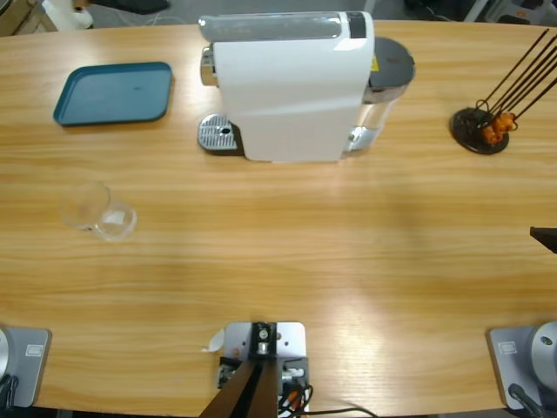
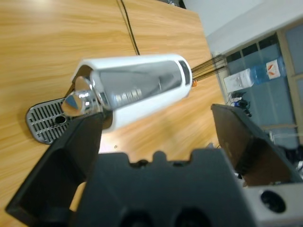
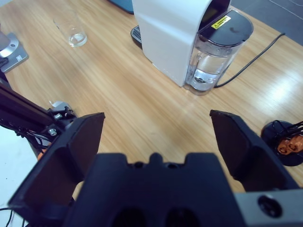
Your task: Pour coffee
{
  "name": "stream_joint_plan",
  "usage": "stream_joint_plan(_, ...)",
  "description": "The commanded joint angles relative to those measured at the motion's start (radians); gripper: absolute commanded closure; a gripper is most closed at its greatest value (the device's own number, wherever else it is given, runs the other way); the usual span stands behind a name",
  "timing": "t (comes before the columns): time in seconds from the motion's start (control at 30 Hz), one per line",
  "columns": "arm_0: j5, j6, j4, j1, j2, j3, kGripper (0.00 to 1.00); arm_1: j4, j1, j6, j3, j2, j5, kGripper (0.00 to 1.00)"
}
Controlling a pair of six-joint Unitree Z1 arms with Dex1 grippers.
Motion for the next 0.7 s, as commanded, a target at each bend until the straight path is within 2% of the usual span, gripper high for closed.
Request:
stream_joint_plan(0.03,-0.059,-0.069,-0.007,0.025,0.175,-0.026,0.02,-0.007,-0.004,-0.009,0.035,-0.011,0.013,0.0)
stream_joint_plan(0.27,-0.086,-0.068,-0.007,0.032,0.249,-0.04,0.05,-0.007,-0.004,-0.009,0.035,-0.007,0.013,0.0)
stream_joint_plan(0.43,-0.085,-0.059,-0.005,0.043,0.235,-0.052,0.304,-0.007,-0.004,-0.009,0.035,-0.005,0.013,0.0)
stream_joint_plan(0.57,-0.087,-0.055,0.008,0.049,0.226,-0.052,0.341,-0.007,-0.005,-0.009,0.035,-0.005,0.013,0.0)
stream_joint_plan(0.7,-0.087,-0.058,0.038,0.047,0.223,-0.066,0.65,-0.007,-0.004,-0.009,0.035,-0.004,0.013,0.0)
